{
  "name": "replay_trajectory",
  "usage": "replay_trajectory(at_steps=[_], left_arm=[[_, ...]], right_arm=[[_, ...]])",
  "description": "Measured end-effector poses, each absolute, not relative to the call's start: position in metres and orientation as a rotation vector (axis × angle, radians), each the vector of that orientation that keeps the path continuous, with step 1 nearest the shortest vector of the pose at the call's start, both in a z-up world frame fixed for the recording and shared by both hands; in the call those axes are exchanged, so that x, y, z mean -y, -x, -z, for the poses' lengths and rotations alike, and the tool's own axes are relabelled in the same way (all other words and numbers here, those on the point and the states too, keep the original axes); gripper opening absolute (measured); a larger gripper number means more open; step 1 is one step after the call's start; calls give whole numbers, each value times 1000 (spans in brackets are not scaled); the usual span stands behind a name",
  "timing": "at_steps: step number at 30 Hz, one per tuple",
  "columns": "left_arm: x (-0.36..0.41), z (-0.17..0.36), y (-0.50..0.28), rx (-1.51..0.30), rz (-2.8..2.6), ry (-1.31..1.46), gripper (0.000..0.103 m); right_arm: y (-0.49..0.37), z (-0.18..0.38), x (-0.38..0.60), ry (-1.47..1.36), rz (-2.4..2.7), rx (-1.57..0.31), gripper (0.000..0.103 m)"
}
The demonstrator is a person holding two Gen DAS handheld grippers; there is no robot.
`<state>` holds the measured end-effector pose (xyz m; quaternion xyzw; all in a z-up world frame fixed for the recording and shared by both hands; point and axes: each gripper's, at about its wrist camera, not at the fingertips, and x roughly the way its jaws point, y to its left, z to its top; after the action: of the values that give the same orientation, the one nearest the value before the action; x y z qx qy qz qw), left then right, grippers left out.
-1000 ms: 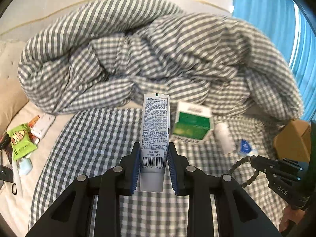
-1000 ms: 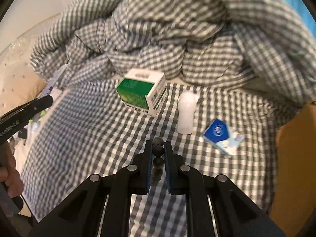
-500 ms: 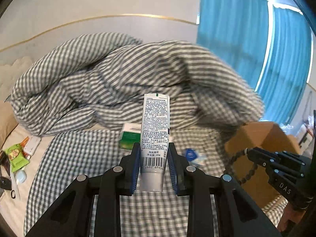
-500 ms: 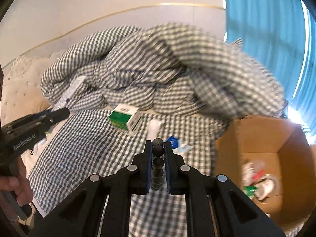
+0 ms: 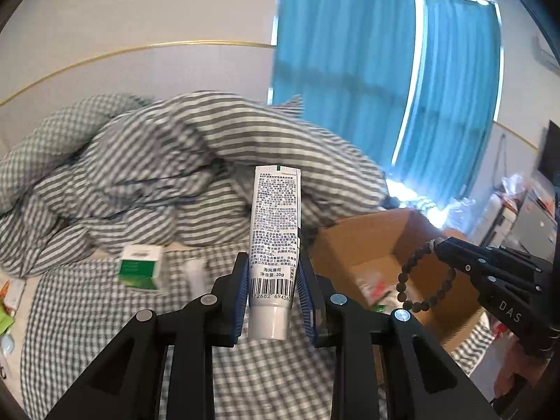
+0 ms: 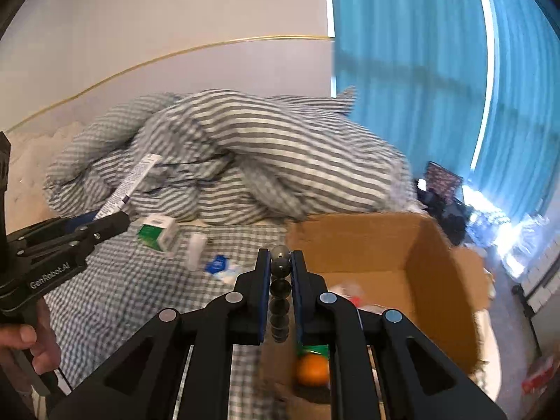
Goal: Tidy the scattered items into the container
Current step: 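Carry bracelet and toothpaste tube into the box and open both tools, then move both open tools back over the bed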
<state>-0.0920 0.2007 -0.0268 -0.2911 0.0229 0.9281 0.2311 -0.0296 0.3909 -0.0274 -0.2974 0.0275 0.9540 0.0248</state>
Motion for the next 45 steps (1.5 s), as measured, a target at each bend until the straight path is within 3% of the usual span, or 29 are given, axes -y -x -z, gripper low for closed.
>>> replay_trajectory(at_steps=[18, 19, 22, 23, 38, 40, 42, 45], left_arm=[[-301, 41, 82, -170, -2428, 817, 26], [-303, 42, 82, -172, -2428, 818, 26], [-309, 43, 82, -181, -2428, 821, 26], [-311, 43, 82, -184, -2427, 821, 26], [-365, 55, 75, -236, -2357, 838, 27], [-373, 57, 76, -239, -2351, 837, 38], [-376, 58, 78, -212, -2342, 837, 62], [-375, 58, 82, -151, -2320, 845, 64]], right_arm=[[13, 72, -500, 976, -2760, -196, 12], [11, 73, -503, 959, -2752, -200, 16], [6, 72, -511, 923, -2748, -244, 55], [3, 71, -513, 906, -2750, -256, 59], [-30, 59, -539, 813, -2698, -234, 62], [-32, 58, -543, 811, -2687, -230, 63], [-35, 58, -547, 809, -2682, -234, 64], [-39, 58, -550, 814, -2681, -240, 64]])
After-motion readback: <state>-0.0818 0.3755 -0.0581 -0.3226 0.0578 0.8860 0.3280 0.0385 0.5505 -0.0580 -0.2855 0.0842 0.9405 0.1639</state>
